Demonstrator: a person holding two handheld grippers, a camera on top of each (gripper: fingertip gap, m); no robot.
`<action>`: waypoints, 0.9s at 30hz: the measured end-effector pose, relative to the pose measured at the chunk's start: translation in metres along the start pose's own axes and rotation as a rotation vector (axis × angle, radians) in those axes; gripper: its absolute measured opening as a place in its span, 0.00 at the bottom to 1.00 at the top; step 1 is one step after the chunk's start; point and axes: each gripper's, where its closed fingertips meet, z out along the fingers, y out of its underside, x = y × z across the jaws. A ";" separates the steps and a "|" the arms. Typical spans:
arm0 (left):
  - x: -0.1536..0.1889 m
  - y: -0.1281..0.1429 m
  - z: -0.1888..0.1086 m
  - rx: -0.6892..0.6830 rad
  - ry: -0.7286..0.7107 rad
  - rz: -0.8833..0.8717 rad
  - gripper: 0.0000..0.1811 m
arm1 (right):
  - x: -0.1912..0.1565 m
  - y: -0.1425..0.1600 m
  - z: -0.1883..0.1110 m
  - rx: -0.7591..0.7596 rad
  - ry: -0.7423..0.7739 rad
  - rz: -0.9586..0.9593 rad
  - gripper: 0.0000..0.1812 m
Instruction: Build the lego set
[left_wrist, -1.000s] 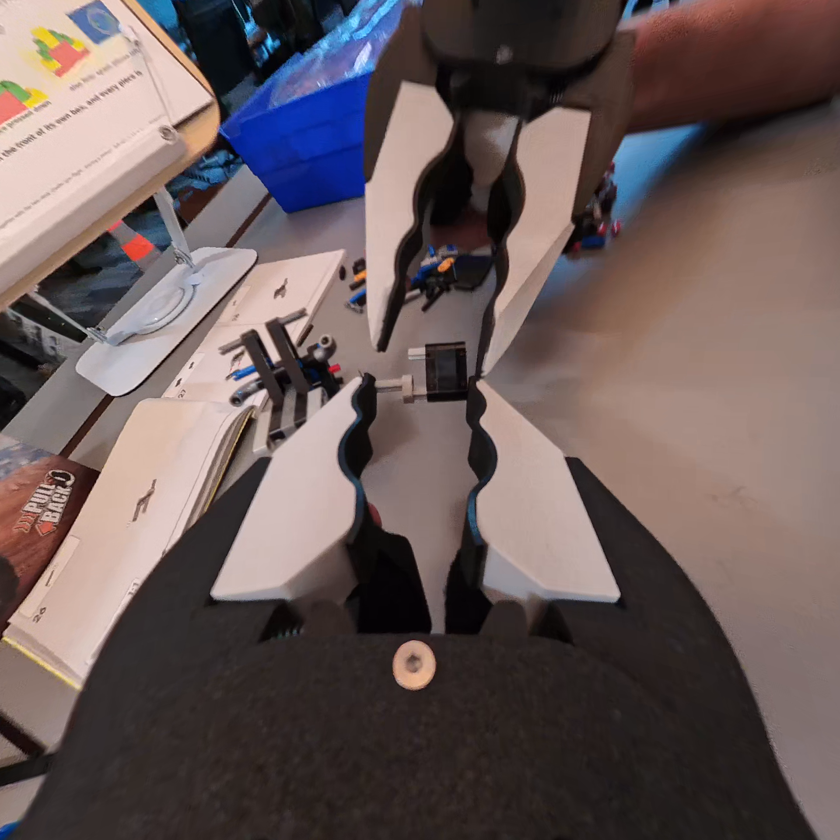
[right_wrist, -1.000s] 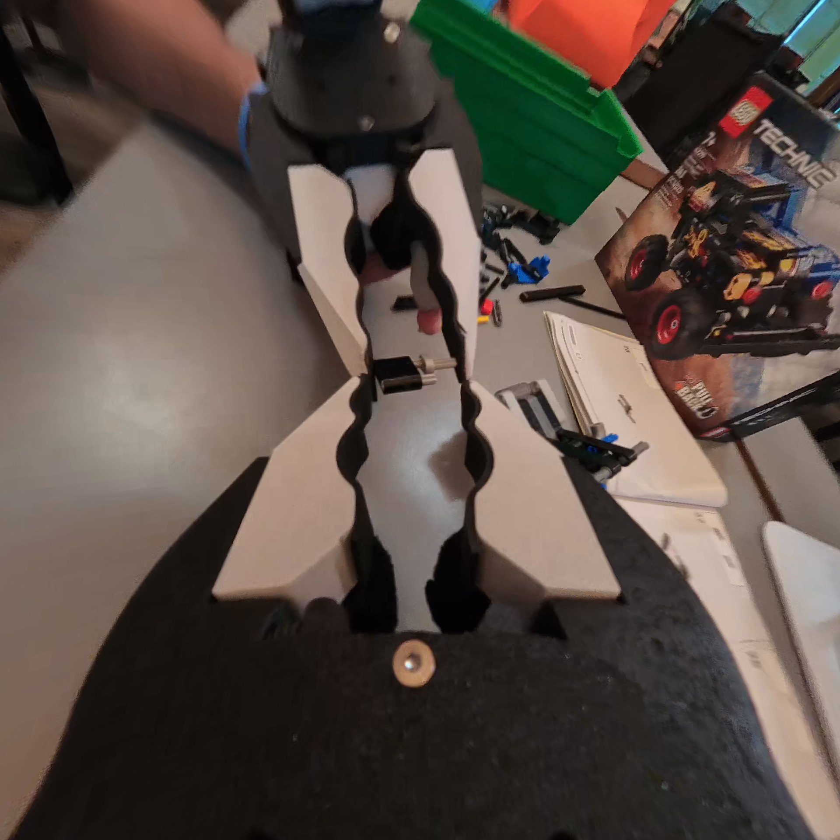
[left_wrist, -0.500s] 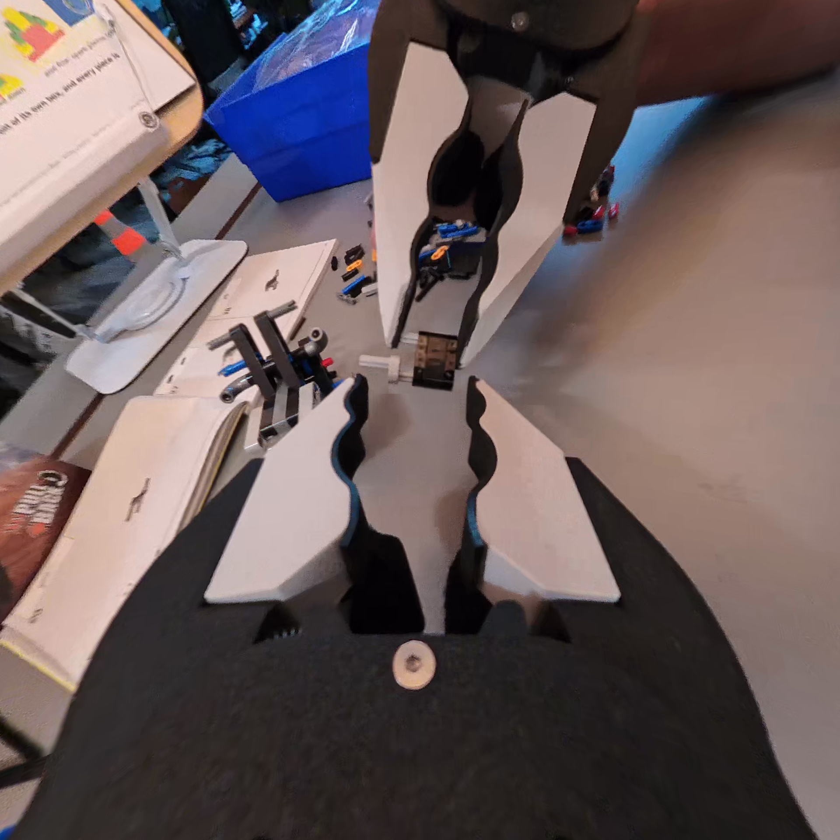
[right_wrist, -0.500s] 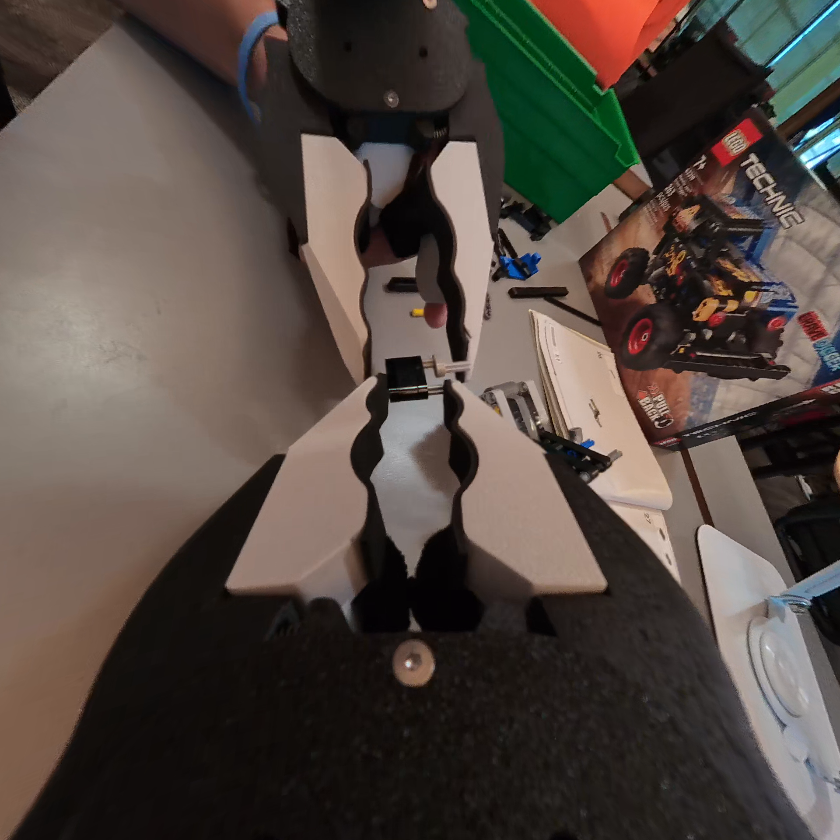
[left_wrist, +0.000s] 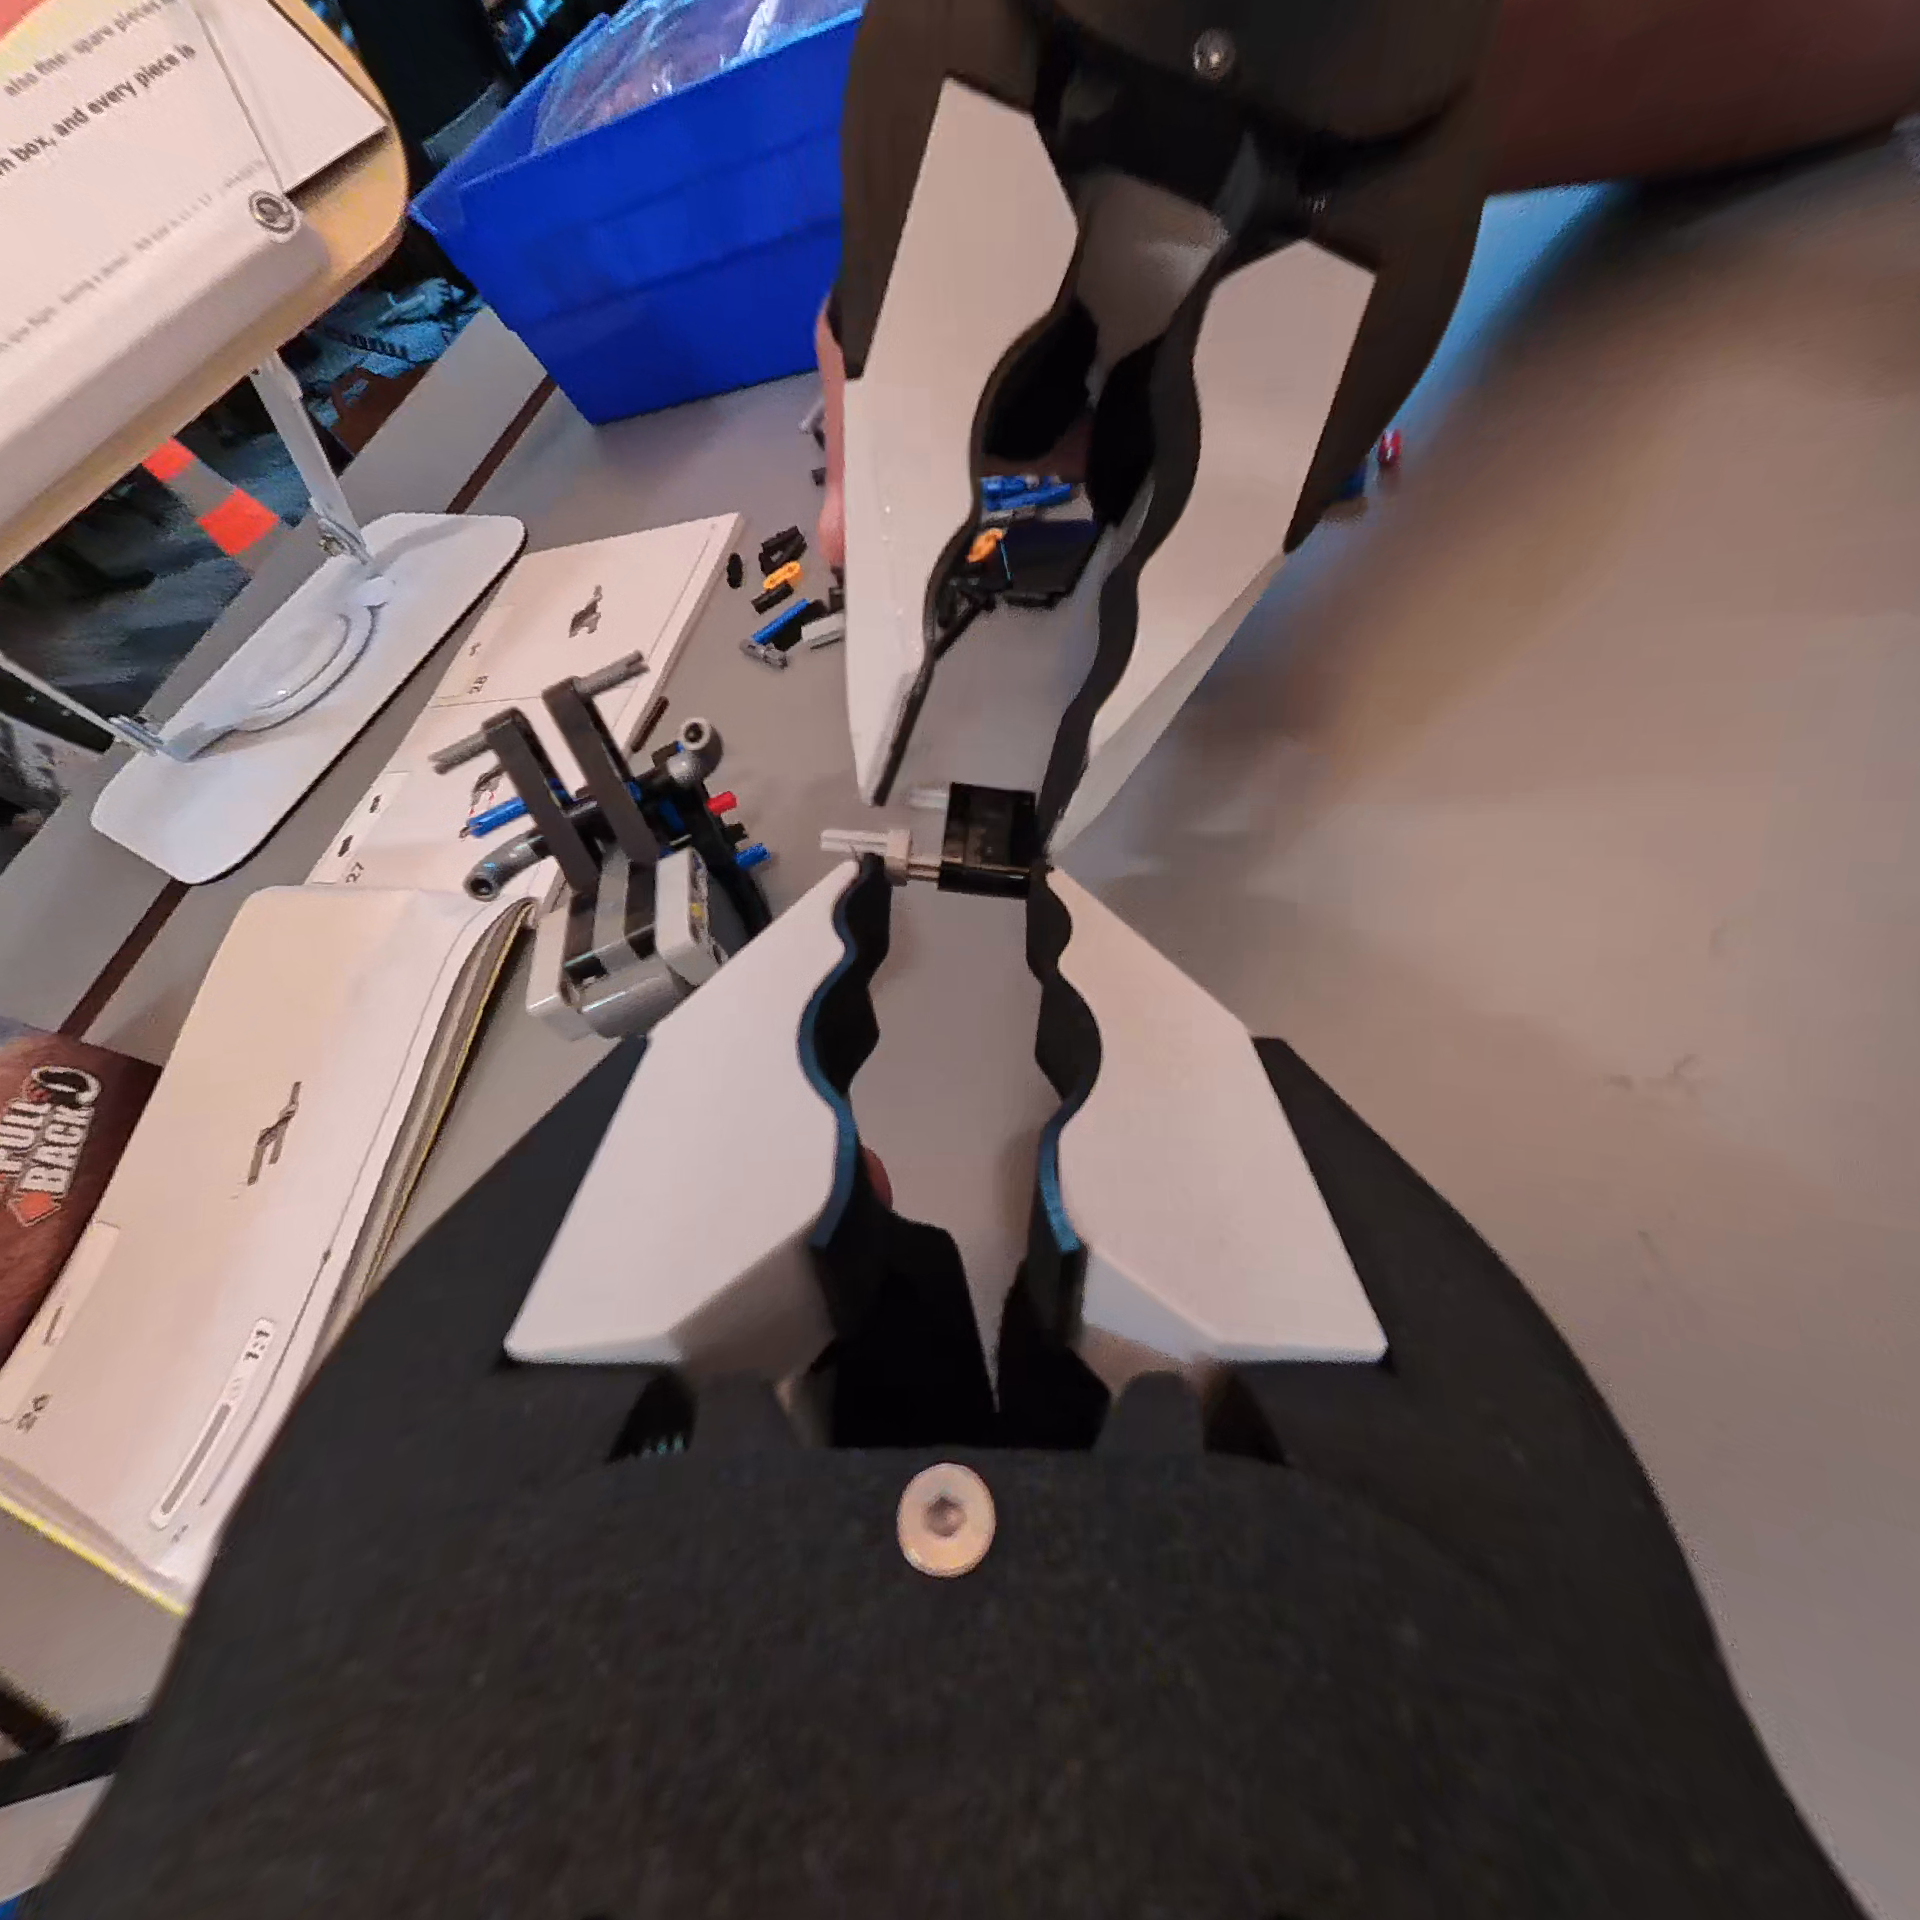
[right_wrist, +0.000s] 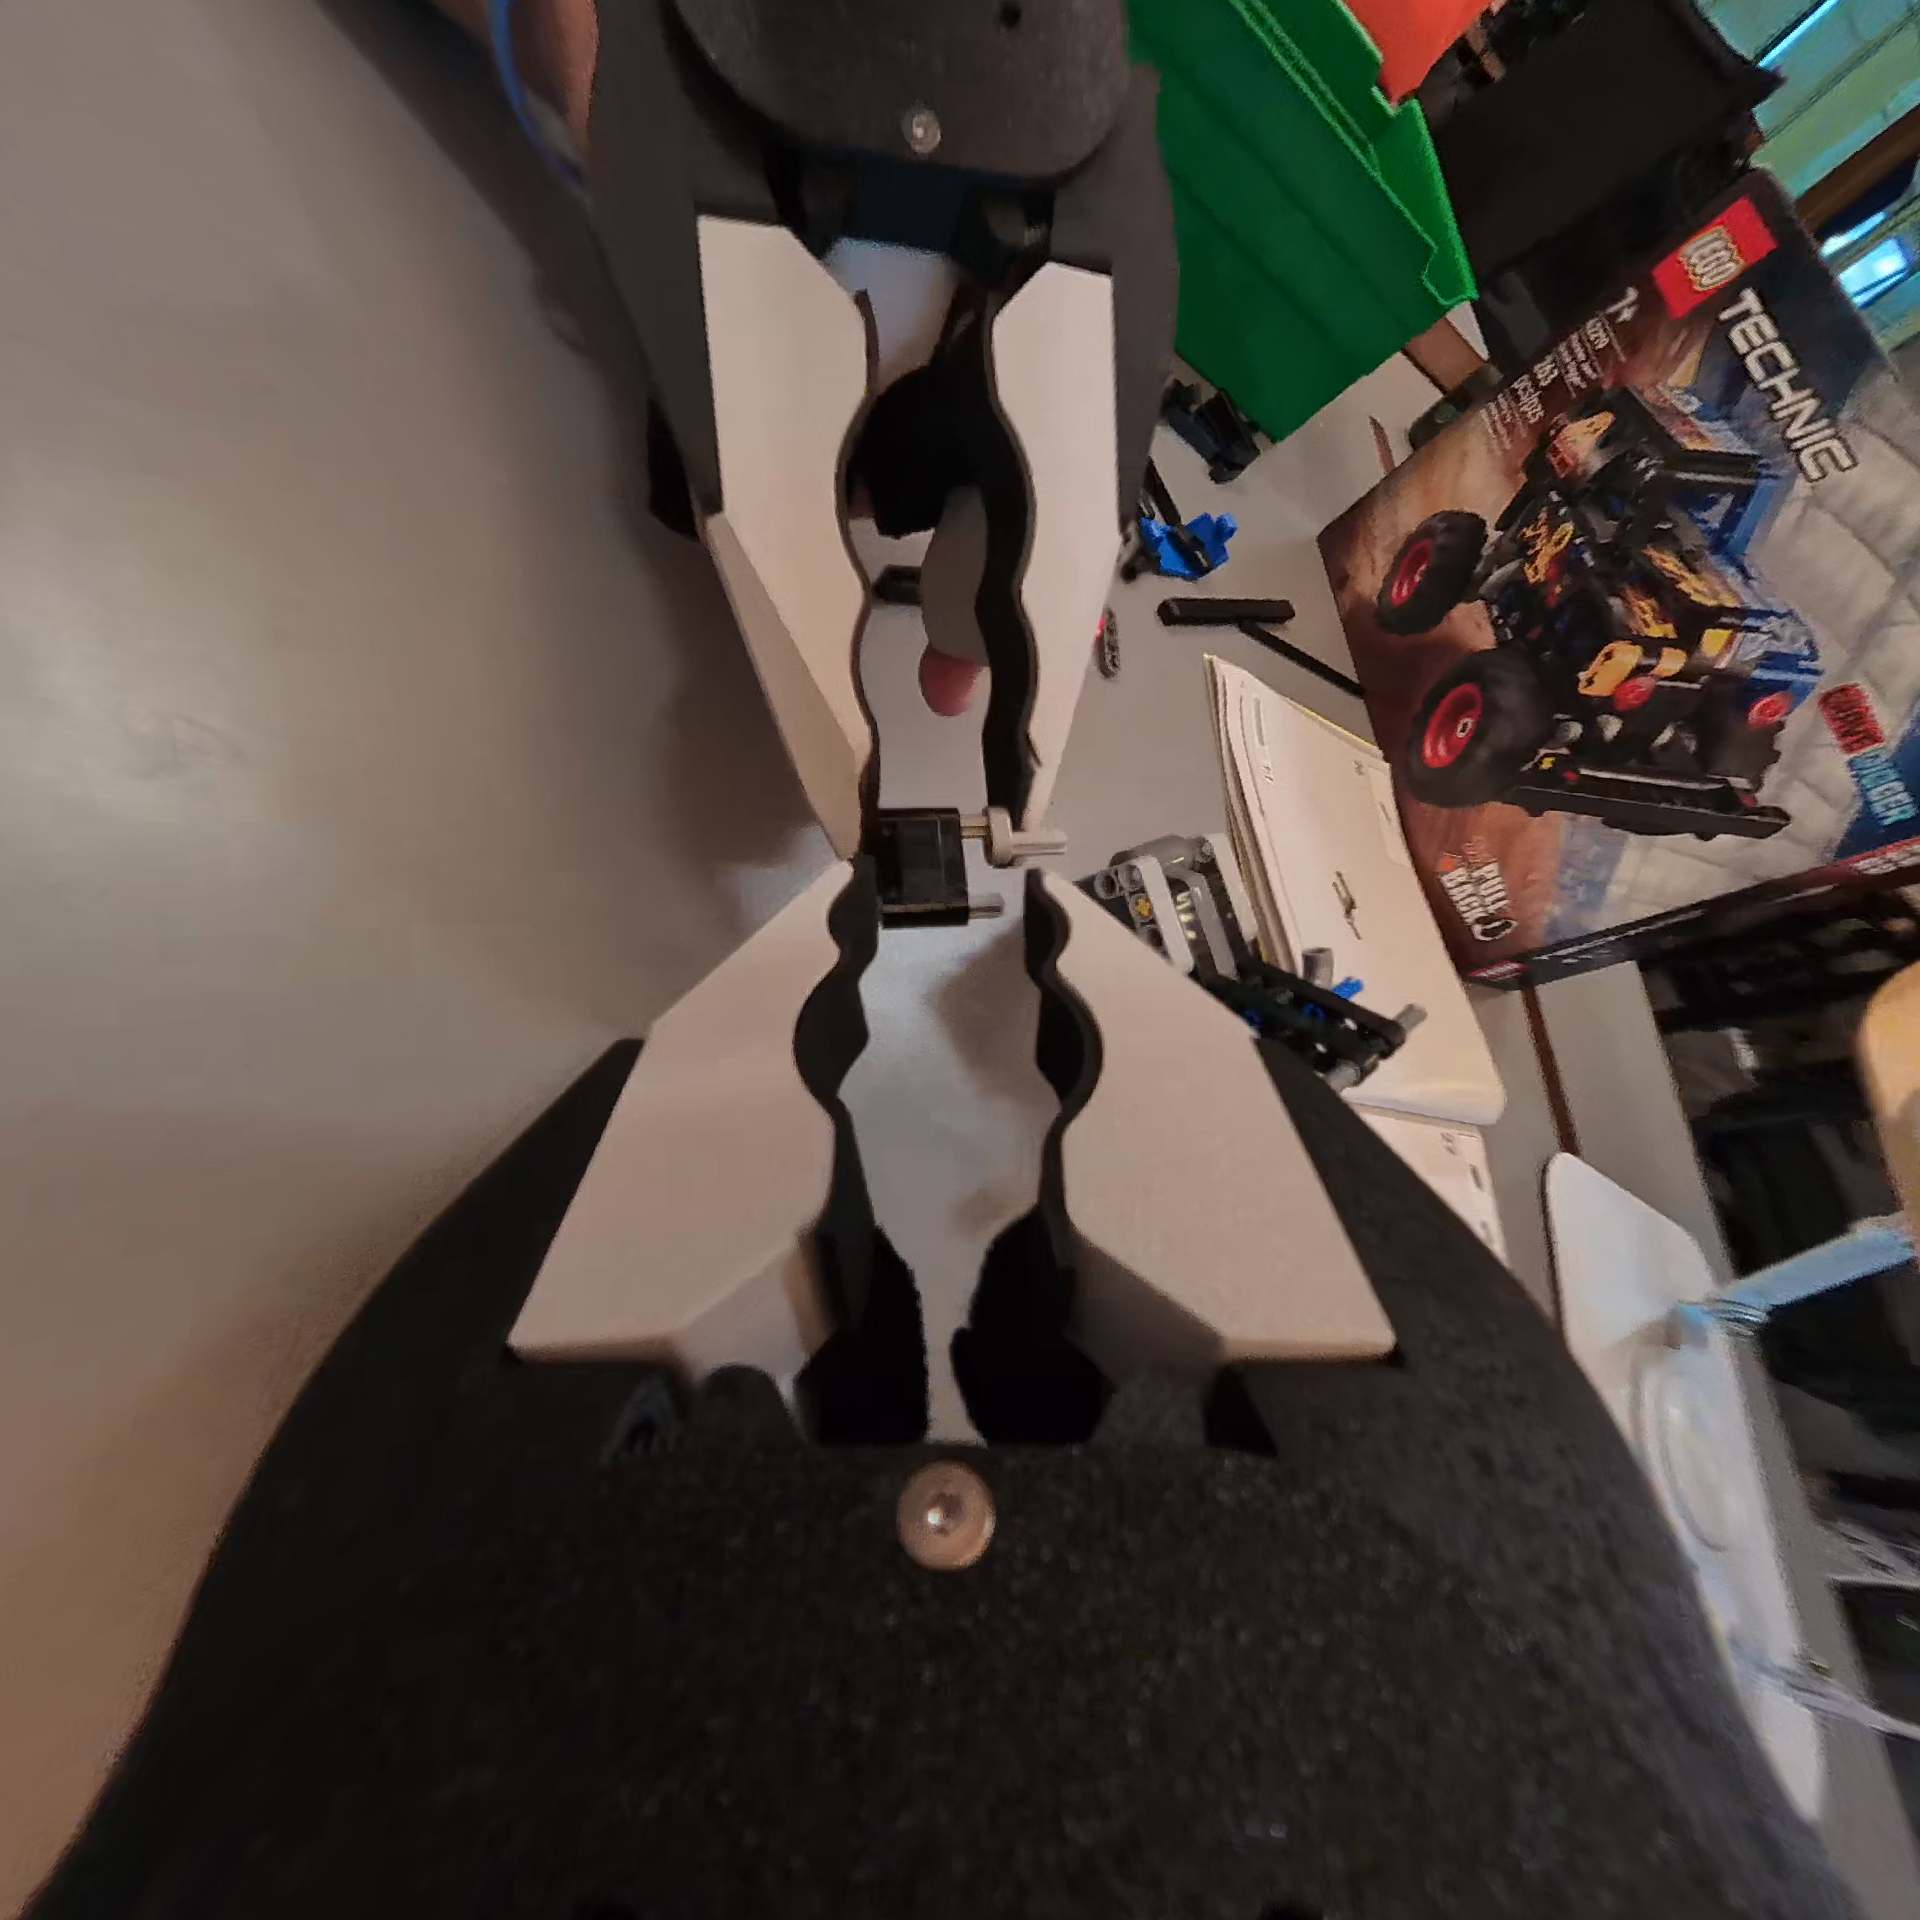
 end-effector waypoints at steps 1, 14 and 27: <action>0.000 0.002 0.001 -0.012 -0.005 0.018 0.13 | -0.002 0.002 0.001 -0.025 0.006 -0.030 0.15; 0.007 0.020 0.012 -0.132 -0.080 0.244 0.14 | -0.009 0.017 0.010 -0.220 0.046 -0.169 0.22; 0.010 0.022 0.014 -0.156 -0.119 0.354 0.14 | -0.015 0.018 0.012 -0.221 0.047 -0.277 0.21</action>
